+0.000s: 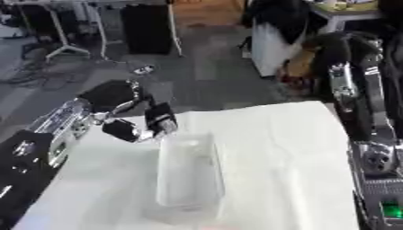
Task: Pick up objects on the table and place them in the box.
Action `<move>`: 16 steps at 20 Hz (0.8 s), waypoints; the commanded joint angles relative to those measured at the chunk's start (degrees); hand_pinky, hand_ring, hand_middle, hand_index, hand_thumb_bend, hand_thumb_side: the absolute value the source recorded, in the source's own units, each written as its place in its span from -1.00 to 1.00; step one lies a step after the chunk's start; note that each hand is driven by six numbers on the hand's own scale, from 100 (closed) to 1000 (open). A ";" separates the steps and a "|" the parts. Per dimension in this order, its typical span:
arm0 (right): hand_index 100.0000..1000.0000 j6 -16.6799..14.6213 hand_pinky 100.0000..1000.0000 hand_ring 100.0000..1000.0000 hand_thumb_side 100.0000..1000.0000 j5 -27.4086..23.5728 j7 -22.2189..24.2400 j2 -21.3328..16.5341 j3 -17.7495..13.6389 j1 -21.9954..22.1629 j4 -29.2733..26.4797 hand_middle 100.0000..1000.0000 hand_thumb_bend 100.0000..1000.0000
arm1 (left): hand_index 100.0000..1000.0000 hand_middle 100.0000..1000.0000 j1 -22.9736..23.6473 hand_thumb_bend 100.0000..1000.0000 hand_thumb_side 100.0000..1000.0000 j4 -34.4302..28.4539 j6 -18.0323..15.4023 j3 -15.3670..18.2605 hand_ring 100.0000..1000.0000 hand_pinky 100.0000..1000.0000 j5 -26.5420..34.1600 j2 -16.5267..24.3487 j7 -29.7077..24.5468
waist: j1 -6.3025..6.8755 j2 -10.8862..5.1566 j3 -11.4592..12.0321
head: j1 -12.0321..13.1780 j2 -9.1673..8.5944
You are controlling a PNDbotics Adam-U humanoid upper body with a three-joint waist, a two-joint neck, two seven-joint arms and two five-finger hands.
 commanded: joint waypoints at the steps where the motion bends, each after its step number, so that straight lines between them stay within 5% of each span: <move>1: 0.20 -0.02 -0.51 -0.46 0.98 -0.22 0.35 0.35 0.31 -1.02 -0.85 -0.41 -0.95 | -0.37 -1.00 -1.72 -1.00 0.52 0.96 -2.11 -0.26 -1.00 -1.00 0.73 -0.41 -0.67 | -0.06 -0.46 -0.17 | -0.02 -0.83; 5: 0.19 -0.11 -0.52 -0.46 0.98 -0.36 0.50 0.53 0.47 -1.03 -0.91 -0.42 -0.95 | -0.14 -1.00 -1.86 -1.00 0.48 2.71 -4.68 -0.36 -1.00 -1.00 2.62 -1.67 -1.45 | -0.04 -0.42 -0.39 | 0.05 -0.97; 6: 0.19 -0.12 -0.52 -0.46 0.98 -0.39 0.50 0.55 0.47 -1.03 -0.92 -0.42 -0.95 | 0.13 -0.69 -1.82 -1.00 0.72 2.90 -5.18 -0.19 -0.68 -0.82 3.35 -1.77 -1.38 | -0.04 -0.41 -0.39 | 0.00 -1.06; 7: 0.19 -0.12 -0.51 -0.46 0.98 -0.39 0.50 0.56 0.46 -1.03 -0.94 -0.42 -0.95 | 0.58 0.07 -1.75 -1.00 1.00 3.01 -5.56 -0.14 0.09 0.08 3.74 -1.71 -1.50 | -0.03 -0.41 -0.38 | -0.05 -1.10; 8: 0.19 -0.11 -0.51 -0.46 0.97 -0.39 0.50 0.55 0.45 -1.02 -0.95 -0.42 -0.95 | 0.86 0.67 -1.65 -0.90 1.00 2.97 -5.77 -0.23 0.67 0.85 3.33 -1.46 -2.36 | -0.01 -0.42 -0.36 | -0.13 -1.12; 9: 0.19 -0.10 -0.51 -0.46 0.97 -0.39 0.50 0.53 0.45 -1.01 -0.96 -0.42 -0.95 | 0.99 0.91 -1.60 -0.81 1.00 2.68 -5.91 -0.15 0.94 1.00 2.72 -1.31 -3.32 | 0.00 -0.43 -0.34 | -0.15 -1.12; 16: 0.19 -0.10 -0.51 -0.46 0.97 -0.40 0.53 0.33 0.43 -1.03 -0.81 -0.42 -0.95 | 1.00 1.00 -0.99 -0.62 1.00 -0.96 -7.47 1.65 1.00 1.00 1.72 -0.34 -6.14 | 0.01 -0.53 -0.08 | -0.54 -1.27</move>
